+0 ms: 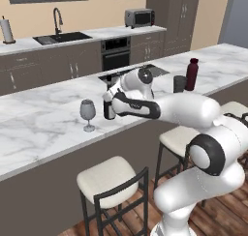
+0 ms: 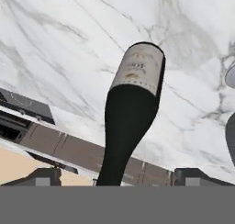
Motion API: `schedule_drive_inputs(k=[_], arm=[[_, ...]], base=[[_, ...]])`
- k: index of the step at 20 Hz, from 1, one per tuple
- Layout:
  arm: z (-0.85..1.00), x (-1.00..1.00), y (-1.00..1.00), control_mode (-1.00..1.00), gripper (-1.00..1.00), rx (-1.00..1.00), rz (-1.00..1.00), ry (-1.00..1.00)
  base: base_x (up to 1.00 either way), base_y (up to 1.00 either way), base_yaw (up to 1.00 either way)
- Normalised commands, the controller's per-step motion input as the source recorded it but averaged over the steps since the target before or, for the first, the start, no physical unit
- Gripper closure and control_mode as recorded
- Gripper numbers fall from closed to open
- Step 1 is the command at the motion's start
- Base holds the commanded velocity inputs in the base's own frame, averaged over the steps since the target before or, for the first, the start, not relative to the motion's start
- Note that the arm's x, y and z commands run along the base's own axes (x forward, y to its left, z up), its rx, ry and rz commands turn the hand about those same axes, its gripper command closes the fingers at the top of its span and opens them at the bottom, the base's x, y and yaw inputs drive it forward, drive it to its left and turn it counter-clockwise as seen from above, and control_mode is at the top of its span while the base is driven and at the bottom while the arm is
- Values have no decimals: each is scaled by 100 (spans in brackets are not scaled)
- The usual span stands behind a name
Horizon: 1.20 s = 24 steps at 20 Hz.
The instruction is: There is a wine glass and glass cup on the dining counter. Place the wine bottle next to the wine glass and the juice bottle next to the glass cup.
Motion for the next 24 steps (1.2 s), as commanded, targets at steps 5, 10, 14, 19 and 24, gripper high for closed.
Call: schedule_drive_inputs(k=[5,10,14,19,24], arm=[[100,-32,0,-100,-100,-1,0,-12],[100,-71,-5,-100,-100,0,0,-4],[92,-100,-24,-100,-100,0,0,0],[63,-100,-59,-100,-100,8,-1,0],[15,-100,-71,-100,-100,16,-7,7]], base=[[0,0,0],[0,0,0],[0,0,0],[0,0,0],[0,0,0]])
